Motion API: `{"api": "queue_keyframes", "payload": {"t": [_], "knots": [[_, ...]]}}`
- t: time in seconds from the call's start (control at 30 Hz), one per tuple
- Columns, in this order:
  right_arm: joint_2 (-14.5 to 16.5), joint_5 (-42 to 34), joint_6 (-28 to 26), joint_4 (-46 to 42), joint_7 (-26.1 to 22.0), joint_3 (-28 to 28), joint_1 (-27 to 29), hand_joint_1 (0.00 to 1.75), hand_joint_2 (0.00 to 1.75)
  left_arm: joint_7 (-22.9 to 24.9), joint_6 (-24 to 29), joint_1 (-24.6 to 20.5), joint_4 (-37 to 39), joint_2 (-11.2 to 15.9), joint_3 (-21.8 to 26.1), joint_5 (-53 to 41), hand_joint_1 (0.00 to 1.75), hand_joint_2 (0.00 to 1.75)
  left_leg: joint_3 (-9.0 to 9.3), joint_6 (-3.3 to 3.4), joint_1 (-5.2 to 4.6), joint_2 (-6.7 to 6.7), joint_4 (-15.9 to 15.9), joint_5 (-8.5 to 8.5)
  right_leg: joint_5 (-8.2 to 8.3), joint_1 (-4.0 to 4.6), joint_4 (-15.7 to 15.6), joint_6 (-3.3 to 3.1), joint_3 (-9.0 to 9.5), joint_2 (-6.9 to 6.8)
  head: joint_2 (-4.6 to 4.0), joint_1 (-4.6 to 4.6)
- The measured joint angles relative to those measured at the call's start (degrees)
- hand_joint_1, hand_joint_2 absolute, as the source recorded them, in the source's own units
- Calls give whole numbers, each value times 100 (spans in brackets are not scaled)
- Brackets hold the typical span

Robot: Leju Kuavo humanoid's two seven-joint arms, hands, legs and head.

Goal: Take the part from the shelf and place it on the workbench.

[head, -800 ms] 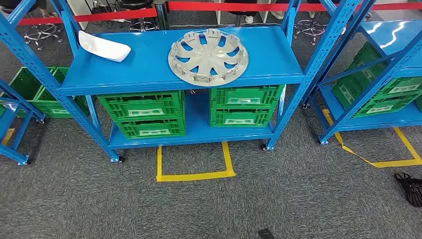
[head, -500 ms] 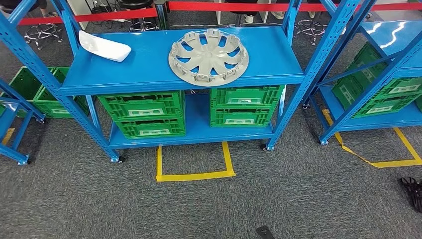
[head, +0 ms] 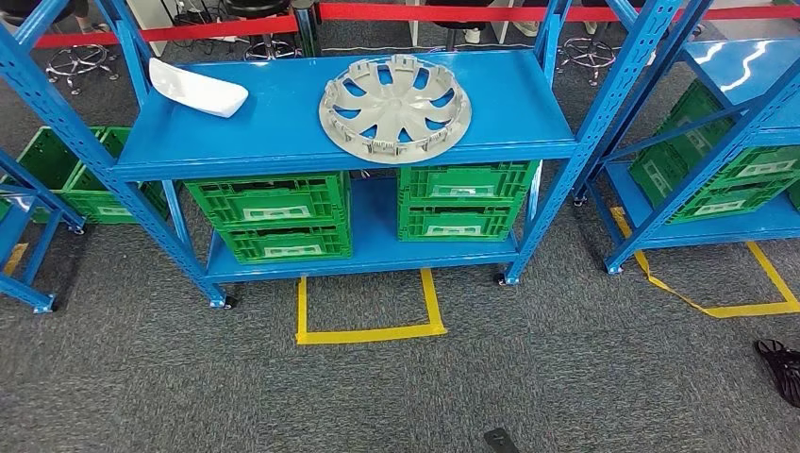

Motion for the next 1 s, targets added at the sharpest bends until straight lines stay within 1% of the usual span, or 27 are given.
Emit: {"api": "queue_keyframes", "payload": {"t": [0.2, 0.3, 0.4, 0.53, 0.67, 0.77, 0.87, 0.93, 1.0], "knots": [[-1, -147, -16, 21, 223, -3, 26, 0, 175, 307, -32, 0, 2, 35, -14, 16, 0, 175, -1, 0, 0, -2, 0, 0, 0, 0, 0, 0, 0, 0, 0, 1], [-4, -163, -43, 27, 215, -3, 30, 0, 175, 368, -67, -1, 2, 63, -29, 28, 0, 175, -1, 0, 0, -2, 0, 0, 0, 0, 0, 0, 0, 0, 0, 0], [-6, -167, -78, 28, 50, -2, 31, 0, 175, 293, -95, -1, 2, 76, -45, 29, 0, 175, 0, 0, 0, -2, 0, 0, 0, 0, 0, 0, 0, 0, 0, 0], [-3, -166, -93, 28, -138, -1, 31, 0, 175, -20, -65, 0, 1, 68, -74, 32, 0, 175, 0, 0, 0, -4, 0, 0, 0, 0, 0, 0, 0, 0, 0, 1], [-3, -163, -85, 29, -5, 3, 30, 0, 175, -143, 20, -1, 0, 43, -137, 66, 0, 175, 0, 0, 0, -4, 0, 0, 0, 0, 0, 0, 0, 0, 0, 1], [-19, -280, -126, 32, 43, 3, 33, 0, 175, 1, -7, -2, 2, 44, -149, 103, 0, 175, -1, 0, 0, -5, 0, 0, 0, 0, 0, 0, 0, 0, 0, 0], [-44, -408, -133, 36, -71, 1, 32, 0, 175, 196, -8, -3, 2, 54, -153, 154, 0, 175, -1, 0, 0, -6, 0, 0, 0, 0, 0, 0, 0, -1, 0, 0], [-64, -482, -150, 38, -179, 1, 30, 0, 175, 242, -7, -4, 2, 63, -153, 189, 0, 175, -1, 0, 0, -6, 0, 0, 0, 0, 0, 0, 1, -1, 0, 0], [-97, -652, -207, 33, -470, -5, 22, 0, 175, 228, -3, -4, 2, 72, -153, 245, 0, 175, -2, 0, 0, -2, 0, 0, 1, 0, 0, 1, 2, 0, 0, 0]]}}
